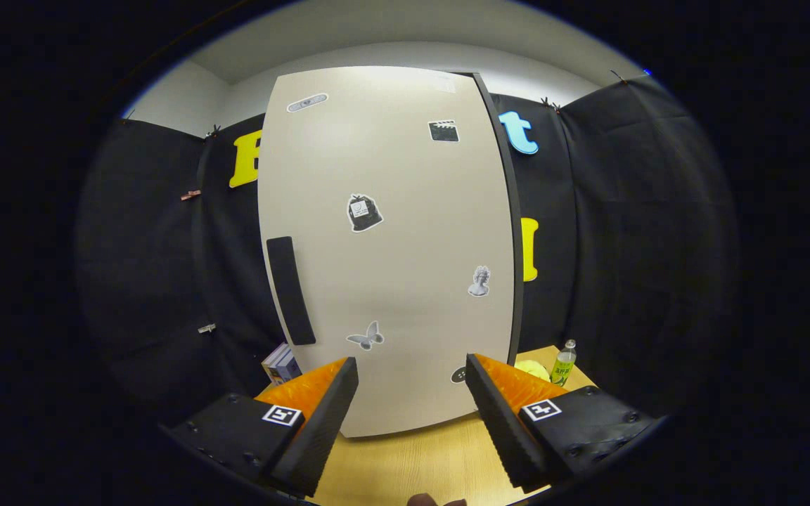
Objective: Open the shoe cabinet door, grab the shoes and put them into the shoe cabinet, then close the shoe cabinet door.
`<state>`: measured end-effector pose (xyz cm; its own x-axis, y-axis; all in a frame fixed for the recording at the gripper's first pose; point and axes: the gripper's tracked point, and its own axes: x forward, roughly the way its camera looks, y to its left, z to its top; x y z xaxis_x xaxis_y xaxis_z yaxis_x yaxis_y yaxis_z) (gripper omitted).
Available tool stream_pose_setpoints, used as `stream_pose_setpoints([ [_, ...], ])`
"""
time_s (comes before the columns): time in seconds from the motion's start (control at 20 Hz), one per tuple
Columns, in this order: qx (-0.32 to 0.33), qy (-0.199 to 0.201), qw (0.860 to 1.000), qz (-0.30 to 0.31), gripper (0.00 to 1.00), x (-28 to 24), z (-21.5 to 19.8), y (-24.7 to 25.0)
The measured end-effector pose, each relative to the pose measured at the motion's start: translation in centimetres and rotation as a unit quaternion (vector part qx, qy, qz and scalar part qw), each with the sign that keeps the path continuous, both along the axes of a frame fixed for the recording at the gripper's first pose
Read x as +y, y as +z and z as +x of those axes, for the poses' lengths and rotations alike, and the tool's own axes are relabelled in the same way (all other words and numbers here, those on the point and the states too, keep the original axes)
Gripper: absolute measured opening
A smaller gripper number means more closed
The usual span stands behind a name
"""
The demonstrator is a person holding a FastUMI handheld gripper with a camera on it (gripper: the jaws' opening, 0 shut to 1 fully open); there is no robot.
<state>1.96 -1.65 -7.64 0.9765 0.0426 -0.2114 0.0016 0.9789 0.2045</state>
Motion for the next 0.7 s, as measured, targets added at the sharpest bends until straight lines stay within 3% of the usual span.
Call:
stream_pose_setpoints([
  [0.7,-0.006,-0.008,1.0,-0.001,0.98,-2.3,-0.5,-0.2],
])
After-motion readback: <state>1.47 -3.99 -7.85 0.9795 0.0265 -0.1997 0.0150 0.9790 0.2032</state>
